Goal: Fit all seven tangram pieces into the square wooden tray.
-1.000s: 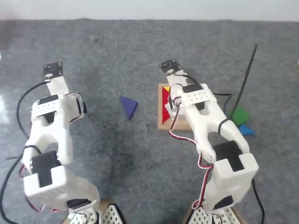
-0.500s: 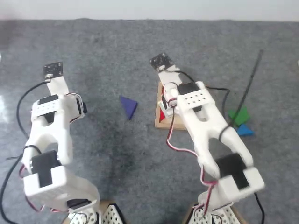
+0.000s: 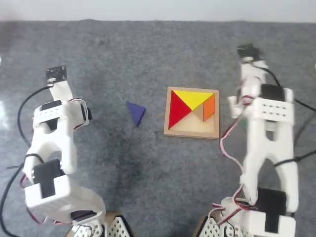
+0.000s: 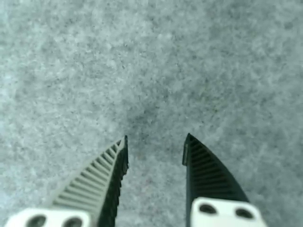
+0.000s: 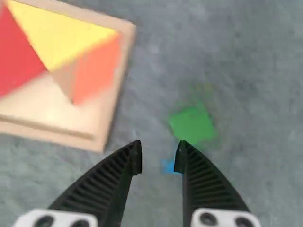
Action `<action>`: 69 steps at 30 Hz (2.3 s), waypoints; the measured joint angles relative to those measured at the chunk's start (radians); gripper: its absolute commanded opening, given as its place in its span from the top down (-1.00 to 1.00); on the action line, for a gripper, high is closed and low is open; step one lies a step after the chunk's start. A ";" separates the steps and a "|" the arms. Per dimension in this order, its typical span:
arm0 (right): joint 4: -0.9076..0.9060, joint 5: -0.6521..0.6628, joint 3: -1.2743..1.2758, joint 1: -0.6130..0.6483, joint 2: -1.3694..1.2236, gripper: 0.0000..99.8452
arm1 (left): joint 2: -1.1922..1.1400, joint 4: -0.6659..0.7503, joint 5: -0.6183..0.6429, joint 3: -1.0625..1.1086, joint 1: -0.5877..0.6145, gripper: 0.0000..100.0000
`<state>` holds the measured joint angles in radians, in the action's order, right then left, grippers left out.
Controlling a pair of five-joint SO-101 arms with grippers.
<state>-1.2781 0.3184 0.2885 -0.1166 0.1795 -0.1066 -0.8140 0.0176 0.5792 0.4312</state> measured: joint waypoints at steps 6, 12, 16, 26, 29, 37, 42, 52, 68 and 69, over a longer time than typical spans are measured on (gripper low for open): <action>-0.075 0.107 0.000 -0.028 -0.046 0.64 | 0.000 0.000 0.000 0.003 -0.021 0.62; -0.041 0.224 0.018 -0.034 -0.051 0.52 | 0.000 0.000 0.000 0.003 -0.020 0.62; 0.098 0.290 0.100 -0.034 -0.055 0.52 | 0.000 0.000 0.000 0.003 -0.018 0.62; 0.311 0.569 0.158 -0.055 -0.275 0.52 | 0.000 0.000 0.000 0.003 -0.018 0.62; 0.322 0.597 0.157 -0.058 -0.324 0.52 | 0.000 0.000 0.000 0.003 -0.018 0.62; 0.333 0.600 0.087 -0.077 -0.391 0.94 | 0.000 0.000 -0.037 0.006 -0.021 0.62; 0.334 0.548 0.068 -0.086 -0.394 0.92 | 0.000 0.000 -0.037 0.006 -0.021 0.62; 0.273 0.512 0.049 -0.078 -0.394 0.67 | 0.000 0.000 -0.037 0.006 -0.021 0.62; 0.137 0.364 0.083 0.032 -0.307 0.49 | 0.000 0.000 -0.037 0.006 -0.021 0.62; 0.152 0.364 0.081 0.018 -0.330 0.49 | 0.000 0.000 -0.037 0.006 -0.021 0.62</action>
<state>-1.1262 0.6820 0.3698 -0.0982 -0.1504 -0.1066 -0.8140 -0.0192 0.5854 0.4097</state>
